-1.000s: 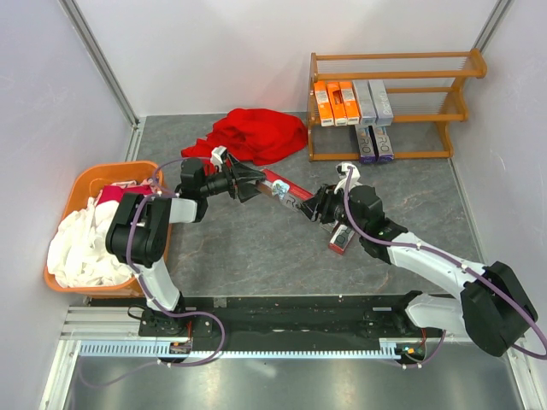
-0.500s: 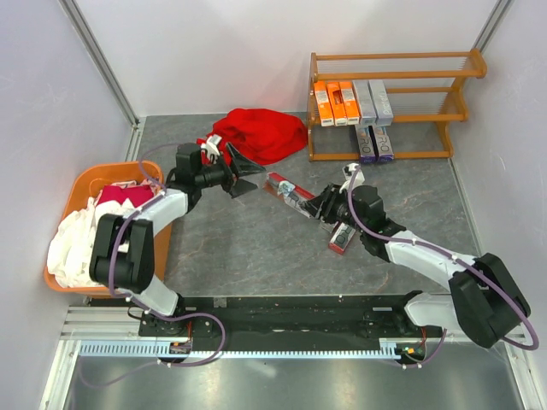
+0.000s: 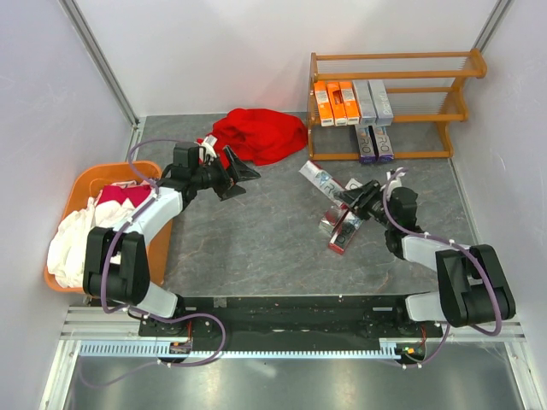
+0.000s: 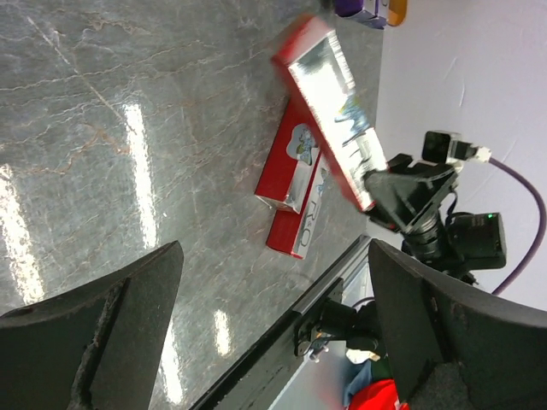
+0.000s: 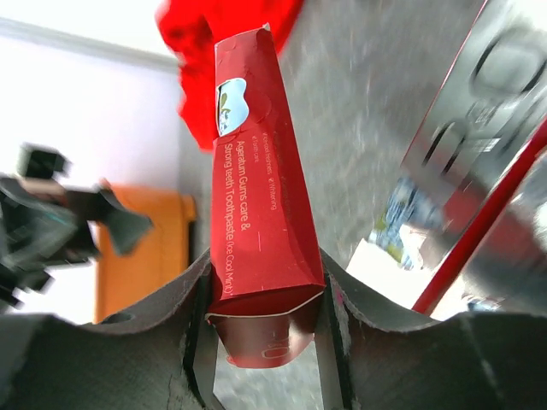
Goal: Place and organize the toothpastes onto the shelf
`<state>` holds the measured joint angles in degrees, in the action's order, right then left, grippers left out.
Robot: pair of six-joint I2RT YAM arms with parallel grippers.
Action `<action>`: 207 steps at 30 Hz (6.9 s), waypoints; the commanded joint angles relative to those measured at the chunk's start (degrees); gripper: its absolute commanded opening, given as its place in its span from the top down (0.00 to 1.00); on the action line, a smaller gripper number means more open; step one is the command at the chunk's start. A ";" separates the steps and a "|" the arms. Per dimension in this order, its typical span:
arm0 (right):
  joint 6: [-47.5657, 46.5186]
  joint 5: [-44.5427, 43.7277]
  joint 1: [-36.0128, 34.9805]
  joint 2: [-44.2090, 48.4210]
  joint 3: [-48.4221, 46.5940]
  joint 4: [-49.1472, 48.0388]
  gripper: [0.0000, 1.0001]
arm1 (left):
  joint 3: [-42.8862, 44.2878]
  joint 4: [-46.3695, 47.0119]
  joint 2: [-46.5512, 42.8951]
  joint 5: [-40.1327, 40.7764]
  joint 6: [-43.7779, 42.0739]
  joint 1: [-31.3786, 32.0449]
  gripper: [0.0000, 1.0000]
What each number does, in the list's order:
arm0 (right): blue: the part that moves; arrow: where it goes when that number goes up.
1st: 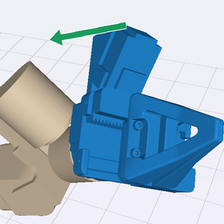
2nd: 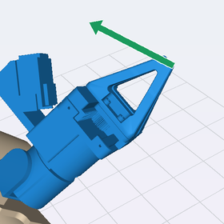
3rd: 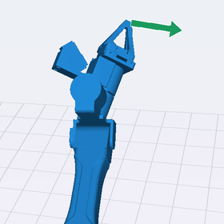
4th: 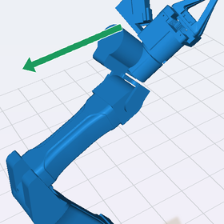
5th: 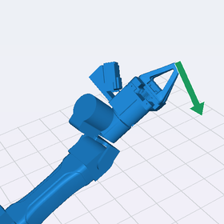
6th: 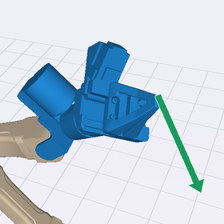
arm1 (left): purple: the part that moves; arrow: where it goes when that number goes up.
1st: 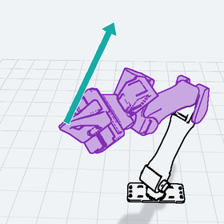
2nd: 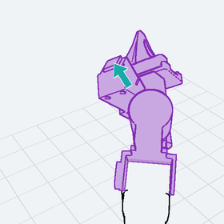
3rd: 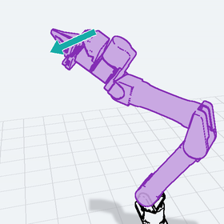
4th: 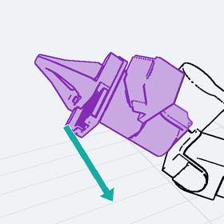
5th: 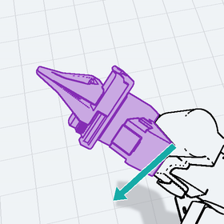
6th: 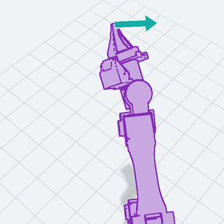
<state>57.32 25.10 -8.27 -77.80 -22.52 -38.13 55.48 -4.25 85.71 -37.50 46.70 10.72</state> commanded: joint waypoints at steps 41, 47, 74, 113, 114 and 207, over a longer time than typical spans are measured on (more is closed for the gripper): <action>24.77 3.38 32.62 -30.12 -13.15 -37.56 0.62 | 1.03 -1.81 2.09 -0.65 -4.86 0.00 0.04; 24.07 1.53 32.62 -35.66 -19.48 -35.17 0.62 | 0.68 -1.90 2.09 -1.00 -5.04 0.00 0.04; 17.12 -4.80 25.41 -51.57 -41.90 -16.27 0.62 | -1.43 -1.81 -0.90 -1.88 -4.25 0.09 0.04; 14.58 -5.86 17.85 -44.90 -26.18 -16.72 0.02 | -1.96 -1.99 -2.39 1.02 -4.95 1.14 0.02; 14.23 -5.77 17.85 -44.29 -25.56 -16.63 0.02 | -2.05 -1.99 -2.30 1.37 -5.21 1.32 0.01; -17.24 1.44 18.65 13.46 -8.94 33.29 0.02 | 53.79 -19.48 43.24 42.87 -23.93 39.73 0.46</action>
<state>41.47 25.67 11.07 -64.58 -30.41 -4.91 114.74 -27.92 137.75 5.04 21.61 51.77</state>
